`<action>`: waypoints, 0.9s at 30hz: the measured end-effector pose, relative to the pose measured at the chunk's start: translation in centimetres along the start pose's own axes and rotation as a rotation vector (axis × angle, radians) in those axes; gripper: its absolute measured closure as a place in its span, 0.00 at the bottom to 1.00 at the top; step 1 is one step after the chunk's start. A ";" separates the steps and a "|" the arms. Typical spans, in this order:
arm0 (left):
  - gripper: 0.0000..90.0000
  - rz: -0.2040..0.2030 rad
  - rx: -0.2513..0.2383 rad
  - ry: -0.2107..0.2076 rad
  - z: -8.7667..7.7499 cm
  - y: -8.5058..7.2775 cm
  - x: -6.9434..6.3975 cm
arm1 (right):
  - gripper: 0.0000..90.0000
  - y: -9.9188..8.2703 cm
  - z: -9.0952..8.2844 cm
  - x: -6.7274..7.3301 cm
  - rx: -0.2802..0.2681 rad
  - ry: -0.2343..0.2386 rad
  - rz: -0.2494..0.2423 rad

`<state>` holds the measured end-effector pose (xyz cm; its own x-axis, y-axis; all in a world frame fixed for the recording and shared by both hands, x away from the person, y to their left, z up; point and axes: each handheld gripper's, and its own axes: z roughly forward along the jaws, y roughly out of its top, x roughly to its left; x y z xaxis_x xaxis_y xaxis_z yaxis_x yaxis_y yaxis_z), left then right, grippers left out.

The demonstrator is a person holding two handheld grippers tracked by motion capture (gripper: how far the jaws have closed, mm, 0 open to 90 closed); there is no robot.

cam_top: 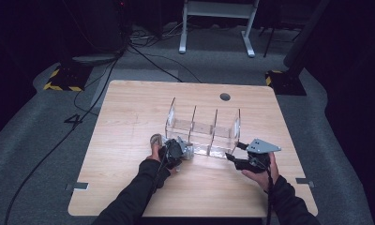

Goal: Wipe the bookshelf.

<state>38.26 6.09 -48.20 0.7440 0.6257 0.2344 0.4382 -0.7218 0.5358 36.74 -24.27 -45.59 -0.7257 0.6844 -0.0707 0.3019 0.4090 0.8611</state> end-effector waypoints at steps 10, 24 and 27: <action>0.77 0.033 -0.190 -0.124 -1.9 1.7 -2.6 | 0.46 0.0 -0.2 -0.1 -0.010 0.006 0.005; 0.78 0.054 -0.030 0.122 2.2 4.7 -5.3 | 0.46 0.0 -0.2 0.0 -0.011 0.032 0.004; 0.79 0.093 -0.024 0.095 2.3 4.8 -5.1 | 0.46 0.0 -0.2 0.0 -0.014 0.032 0.009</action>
<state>37.70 -1.26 -48.64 0.7295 0.5821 0.3592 0.3565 -0.7717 0.5267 36.62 -24.37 -45.45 -0.7427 0.6680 -0.0467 0.3001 0.3943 0.8686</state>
